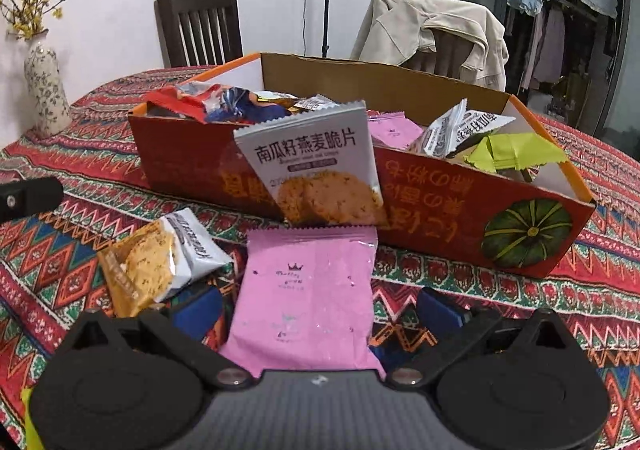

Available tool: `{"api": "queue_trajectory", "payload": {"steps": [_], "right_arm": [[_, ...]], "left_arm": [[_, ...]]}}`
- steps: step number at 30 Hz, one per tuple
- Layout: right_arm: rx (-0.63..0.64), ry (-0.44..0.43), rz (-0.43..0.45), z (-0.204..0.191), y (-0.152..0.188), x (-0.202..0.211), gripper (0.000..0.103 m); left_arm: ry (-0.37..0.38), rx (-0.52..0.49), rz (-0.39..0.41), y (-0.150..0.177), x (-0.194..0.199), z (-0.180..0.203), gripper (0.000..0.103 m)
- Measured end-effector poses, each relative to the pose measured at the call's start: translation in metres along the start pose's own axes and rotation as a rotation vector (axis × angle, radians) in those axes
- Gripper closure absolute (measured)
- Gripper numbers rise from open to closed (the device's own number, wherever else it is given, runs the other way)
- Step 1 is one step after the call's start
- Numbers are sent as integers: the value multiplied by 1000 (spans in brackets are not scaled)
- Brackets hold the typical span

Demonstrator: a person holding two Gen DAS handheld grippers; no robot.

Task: Organize snacks
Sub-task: 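Grasp the pink packet with the right gripper while the left grasps a gold cracker packet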

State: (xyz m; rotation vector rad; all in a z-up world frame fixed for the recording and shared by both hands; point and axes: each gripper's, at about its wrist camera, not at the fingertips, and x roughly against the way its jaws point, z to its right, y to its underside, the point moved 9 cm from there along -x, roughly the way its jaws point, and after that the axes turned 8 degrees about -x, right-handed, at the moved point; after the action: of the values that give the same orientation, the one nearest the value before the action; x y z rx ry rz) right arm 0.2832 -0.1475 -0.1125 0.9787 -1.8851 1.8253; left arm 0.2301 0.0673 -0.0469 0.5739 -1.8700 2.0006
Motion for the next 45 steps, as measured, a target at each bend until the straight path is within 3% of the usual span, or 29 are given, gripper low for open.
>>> {"api": "queue_trajectory", "payload": {"steps": [10, 12, 14, 30, 35, 45], "right_arm": [[-13, -38, 22, 5, -1, -1, 1], [-8, -43, 35, 3, -2, 1, 14], [-4, -53, 54, 1, -4, 6, 40], [-42, -18, 144, 30, -8, 49, 43], [-89, -20, 196, 46, -10, 62, 43], [-143, -49, 214, 60, -5, 69, 43]], "left_arm": [[4, 19, -18, 4, -2, -3, 0], [13, 24, -20, 4, -3, -2, 0], [11, 27, -22, 4, -3, -3, 0], [-11, 11, -62, 7, -12, 1, 0], [7, -55, -128, 8, -18, 19, 0], [32, -215, -222, 10, -38, 70, 0]]}}
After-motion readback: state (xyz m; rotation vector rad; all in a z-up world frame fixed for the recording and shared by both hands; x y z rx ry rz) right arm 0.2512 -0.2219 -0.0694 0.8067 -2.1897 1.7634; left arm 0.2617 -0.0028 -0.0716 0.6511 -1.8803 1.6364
